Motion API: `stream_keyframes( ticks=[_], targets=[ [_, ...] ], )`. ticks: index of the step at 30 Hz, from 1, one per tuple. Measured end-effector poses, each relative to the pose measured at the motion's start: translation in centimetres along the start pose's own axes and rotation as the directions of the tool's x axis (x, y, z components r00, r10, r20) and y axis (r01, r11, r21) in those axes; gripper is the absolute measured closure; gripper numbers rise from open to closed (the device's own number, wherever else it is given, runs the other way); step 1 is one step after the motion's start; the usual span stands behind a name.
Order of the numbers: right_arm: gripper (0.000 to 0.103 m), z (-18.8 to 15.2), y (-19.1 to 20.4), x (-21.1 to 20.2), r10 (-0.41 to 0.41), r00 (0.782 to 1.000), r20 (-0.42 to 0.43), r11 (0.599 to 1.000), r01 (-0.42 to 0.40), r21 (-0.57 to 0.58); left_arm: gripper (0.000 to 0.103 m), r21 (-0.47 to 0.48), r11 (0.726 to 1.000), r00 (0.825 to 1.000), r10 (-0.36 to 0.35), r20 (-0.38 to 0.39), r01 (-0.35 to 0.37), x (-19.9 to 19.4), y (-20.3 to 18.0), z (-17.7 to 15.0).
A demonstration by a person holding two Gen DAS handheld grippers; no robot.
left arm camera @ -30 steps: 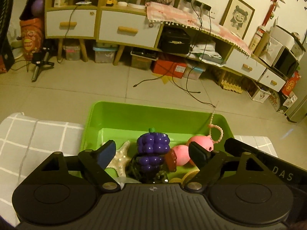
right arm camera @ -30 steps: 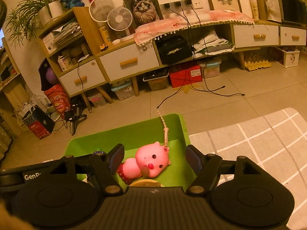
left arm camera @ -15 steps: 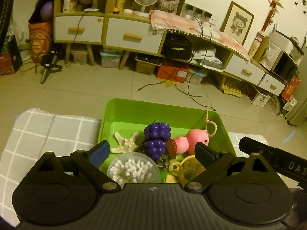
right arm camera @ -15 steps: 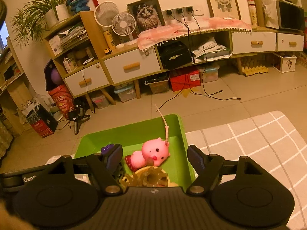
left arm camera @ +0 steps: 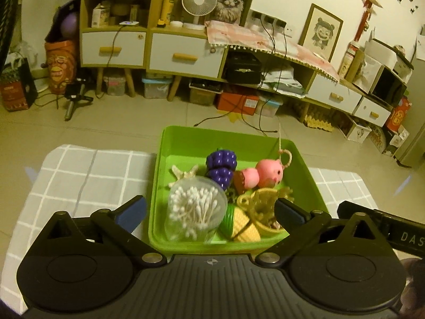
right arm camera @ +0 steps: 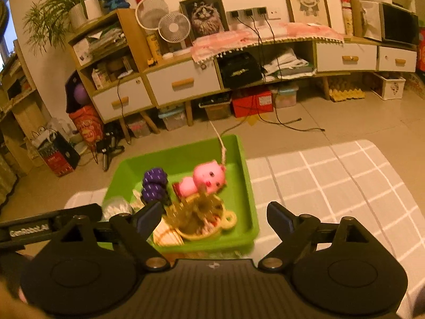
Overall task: Organize rigid objects
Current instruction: 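Move both tools back from the bin to the pink block and orange ring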
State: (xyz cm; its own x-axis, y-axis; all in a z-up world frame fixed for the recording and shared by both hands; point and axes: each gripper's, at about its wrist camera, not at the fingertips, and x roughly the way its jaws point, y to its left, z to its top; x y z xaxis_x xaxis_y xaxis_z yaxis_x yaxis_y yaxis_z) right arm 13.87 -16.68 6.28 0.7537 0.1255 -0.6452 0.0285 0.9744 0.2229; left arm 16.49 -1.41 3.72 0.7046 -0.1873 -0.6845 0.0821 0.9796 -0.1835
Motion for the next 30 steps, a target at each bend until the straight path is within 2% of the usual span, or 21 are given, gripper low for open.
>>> stream_keyframes(
  ticks=[11, 26, 30],
  targets=[
    [0.036, -3.2, -1.7, -1.6, -0.053, 0.998, -0.046, 0.998, 0.053, -0.017, 0.002, 0.054, 0.999, 1.000, -0.003, -0.021, 0.004, -1.3, -0.1, -4.2],
    [0.035, -8.2, -2.4, -1.1, -0.072, 0.987, -0.141, 0.997, 0.070, -0.022, 0.002, 0.136, 0.991, 0.998, 0.007, -0.058, 0.001, -1.4, 0.2, -10.6],
    [0.032, -9.2, -2.4, -1.0, -0.069, 0.985, -0.155, 0.997, 0.063, -0.043, 0.002, 0.157, 0.988, 0.999, 0.001, -0.054, 0.008, -1.4, 0.1, -11.7]
  ],
)
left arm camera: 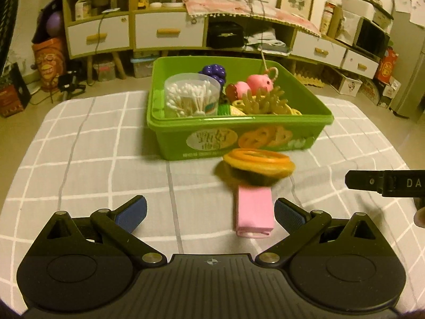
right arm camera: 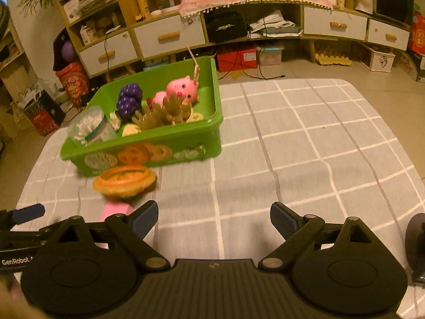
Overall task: Organize rigid objects
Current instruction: 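Move both tools back from the bin to the pink block and orange ring, then grasp the pink block with the left tool while the right tool approaches the orange ring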
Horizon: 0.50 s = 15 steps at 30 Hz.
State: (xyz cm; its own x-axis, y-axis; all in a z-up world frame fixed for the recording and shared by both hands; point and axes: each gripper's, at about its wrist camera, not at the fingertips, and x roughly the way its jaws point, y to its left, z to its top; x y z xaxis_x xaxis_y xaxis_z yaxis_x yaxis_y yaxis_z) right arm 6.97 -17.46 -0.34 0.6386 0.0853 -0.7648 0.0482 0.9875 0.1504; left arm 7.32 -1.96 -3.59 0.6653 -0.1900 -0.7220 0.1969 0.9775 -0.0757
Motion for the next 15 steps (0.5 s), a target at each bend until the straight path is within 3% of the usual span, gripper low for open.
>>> stream_keyframes(
  ticks=[5, 15],
  targets=[
    [0.031, -0.9, -0.2, 1.0, 0.027, 0.998, -0.059, 1.000, -0.027, 0.006, 0.002, 0.055, 0.998, 1.000, -0.008, 0.005, 0.007, 0.8, -0.9, -1.3],
    [0.031, -1.6, -0.3, 2.5, -0.002, 0.994, -0.108, 1.000, 0.001, -0.009, 0.004, 0.091, 0.994, 0.998, -0.063, 0.020, 0.061, 2.6, -2.7, -2.8]
  ],
)
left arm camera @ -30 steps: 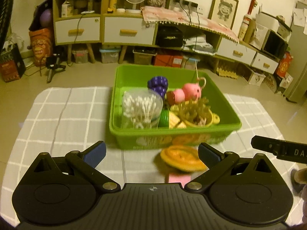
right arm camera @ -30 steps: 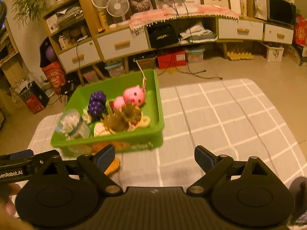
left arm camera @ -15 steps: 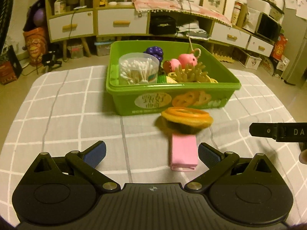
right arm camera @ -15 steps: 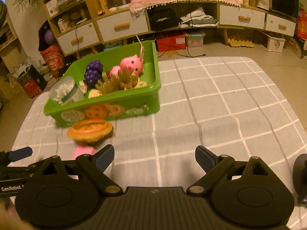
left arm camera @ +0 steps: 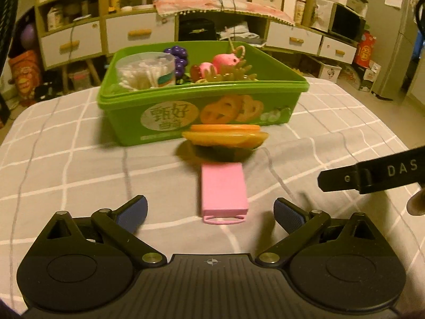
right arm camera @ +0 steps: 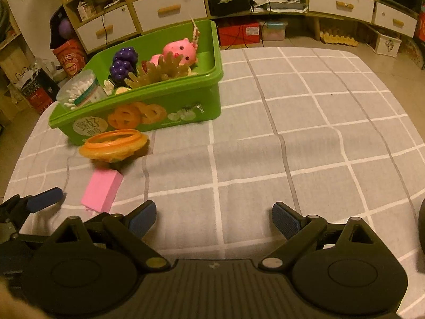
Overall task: Organize rigid objects
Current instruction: 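Grasp the pink block with the left tool while the right tool approaches the orange ring, then grasp the orange ring with the right tool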
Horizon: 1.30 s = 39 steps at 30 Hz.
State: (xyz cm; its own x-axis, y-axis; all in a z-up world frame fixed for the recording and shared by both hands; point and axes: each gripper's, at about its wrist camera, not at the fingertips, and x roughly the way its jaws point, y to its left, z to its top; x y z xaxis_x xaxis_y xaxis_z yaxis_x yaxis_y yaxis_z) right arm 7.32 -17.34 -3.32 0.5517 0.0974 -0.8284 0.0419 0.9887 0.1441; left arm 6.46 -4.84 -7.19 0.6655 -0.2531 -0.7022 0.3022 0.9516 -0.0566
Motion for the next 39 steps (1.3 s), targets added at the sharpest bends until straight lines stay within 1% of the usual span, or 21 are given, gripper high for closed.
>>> stream_keyframes(
  ticks=[3, 5, 6, 9, 11, 12, 14, 16, 19, 23, 27, 33, 39],
  targets=[
    [0.031, 0.1, -0.1, 0.2, -0.003, 1.000, -0.005, 1.000, 0.003, 0.006, 0.011, 0.009, 1.000, 1.000, -0.003, 0.009, 0.003, 0.2, -0.4, 0.0],
    [0.031, 0.1, -0.2, 0.3, -0.003, 1.000, -0.006, 1.000, 0.003, 0.010, 0.018, 0.005, 1.000, 1.000, -0.011, 0.008, 0.011, 0.3, -0.5, -0.1],
    [0.031, 0.1, -0.2, 0.4, -0.003, 1.000, -0.007, 1.000, 0.003, 0.012, 0.020, 0.002, 1.000, 1.000, -0.013, 0.007, 0.013, 0.4, -0.5, -0.1],
    [0.031, 0.1, -0.1, 0.5, -0.002, 1.000, -0.011, 1.000, 0.002, 0.012, 0.026, 0.013, 1.000, 1.000, -0.001, 0.019, 0.000, 0.5, -0.7, -0.1],
    [0.031, 0.1, 0.1, 0.7, -0.005, 1.000, -0.011, 1.000, 0.005, 0.010, 0.036, 0.023, 1.000, 1.000, 0.016, 0.025, -0.016, 0.5, -0.7, -0.1],
    [0.031, 0.1, 0.2, 0.7, -0.005, 1.000, -0.011, 1.000, 0.005, 0.007, 0.039, 0.026, 0.999, 0.999, 0.022, 0.027, -0.023, 0.5, -0.7, 0.0],
    [0.031, 0.1, 0.5, 0.7, 0.000, 1.000, -0.008, 1.000, 0.000, 0.001, 0.051, 0.021, 0.999, 0.999, 0.026, 0.028, -0.027, 0.4, -0.4, 0.1],
    [0.031, 0.1, 0.8, 0.7, 0.006, 1.000, -0.004, 1.000, -0.006, -0.004, 0.060, 0.015, 1.000, 0.999, 0.027, 0.022, -0.027, 0.3, -0.2, 0.2],
    [0.031, 0.2, 1.4, 0.8, 0.018, 1.000, 0.003, 1.000, -0.018, -0.011, 0.060, -0.002, 1.000, 1.000, 0.020, 0.008, -0.020, 0.1, 0.2, 0.4],
    [0.031, 0.5, 2.2, 1.0, 0.050, 0.999, 0.014, 0.999, -0.050, -0.006, 0.060, -0.019, 0.999, 0.999, 0.035, -0.003, -0.035, -0.3, 0.8, 0.4],
    [0.031, 0.9, 3.1, 1.4, 0.097, 0.995, 0.031, 0.995, -0.097, -0.001, 0.060, -0.045, 0.998, 0.998, 0.053, -0.012, -0.054, -0.6, 1.8, 0.2],
    [0.031, 1.4, 4.4, 2.4, 0.157, 0.986, 0.055, 0.987, -0.156, -0.023, 0.060, -0.077, 0.994, 0.997, 0.075, -0.021, -0.077, -1.2, 3.5, -0.1],
    [0.030, 1.9, 5.3, 3.4, 0.171, 0.981, 0.096, 0.985, -0.167, -0.045, 0.060, -0.093, 0.992, 0.996, 0.082, -0.025, -0.084, -1.5, 4.3, -0.2]
  ],
)
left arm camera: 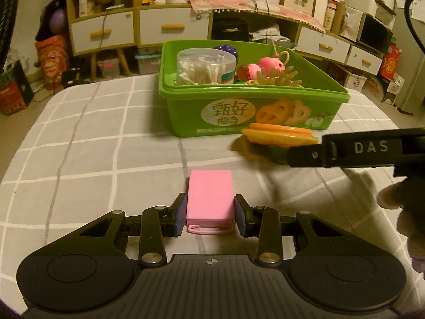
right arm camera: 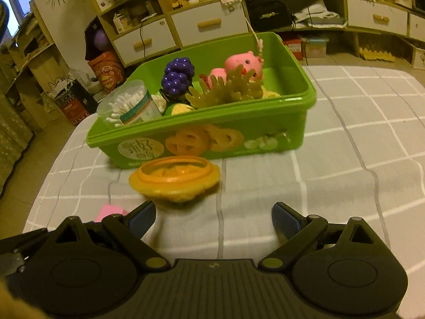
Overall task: Organize rigid objects
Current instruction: 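Grasp the orange ring with the right tool, then carry the orange ring with the right tool while the left tool carries the pink block to the bin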
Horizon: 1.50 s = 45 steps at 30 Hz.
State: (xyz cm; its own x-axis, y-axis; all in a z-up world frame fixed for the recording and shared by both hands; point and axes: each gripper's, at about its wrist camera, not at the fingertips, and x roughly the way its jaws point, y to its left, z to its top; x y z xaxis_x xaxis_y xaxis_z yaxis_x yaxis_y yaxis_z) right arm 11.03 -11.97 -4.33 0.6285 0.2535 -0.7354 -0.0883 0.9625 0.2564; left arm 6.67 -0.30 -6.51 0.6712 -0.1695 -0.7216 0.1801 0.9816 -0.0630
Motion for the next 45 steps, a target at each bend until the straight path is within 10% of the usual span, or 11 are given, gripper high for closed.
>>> stream_keyframes(
  ticks=[18, 25, 45],
  targets=[
    [0.032, 0.8, 3.6, 1.6, -0.009, 0.995, 0.096, 0.992, 0.021, -0.127, 0.060, -0.013, 1.000, 1.000, -0.002, -0.002, 0.002, 0.0, 0.5, 0.0],
    [0.077, 0.5, 5.1, 1.0, -0.023, 0.990, 0.139, 0.964, 0.059, -0.260, 0.060, -0.020, 1.000, 1.000, -0.001, 0.001, 0.001, -0.2, 0.6, 0.0],
    [0.077, 1.1, 2.3, -2.0, 0.095, 0.991, 0.093, 0.992, -0.086, -0.095, 0.060, -0.028, 0.999, 0.999, -0.024, 0.031, 0.025, -1.2, 0.1, 0.6]
  ],
)
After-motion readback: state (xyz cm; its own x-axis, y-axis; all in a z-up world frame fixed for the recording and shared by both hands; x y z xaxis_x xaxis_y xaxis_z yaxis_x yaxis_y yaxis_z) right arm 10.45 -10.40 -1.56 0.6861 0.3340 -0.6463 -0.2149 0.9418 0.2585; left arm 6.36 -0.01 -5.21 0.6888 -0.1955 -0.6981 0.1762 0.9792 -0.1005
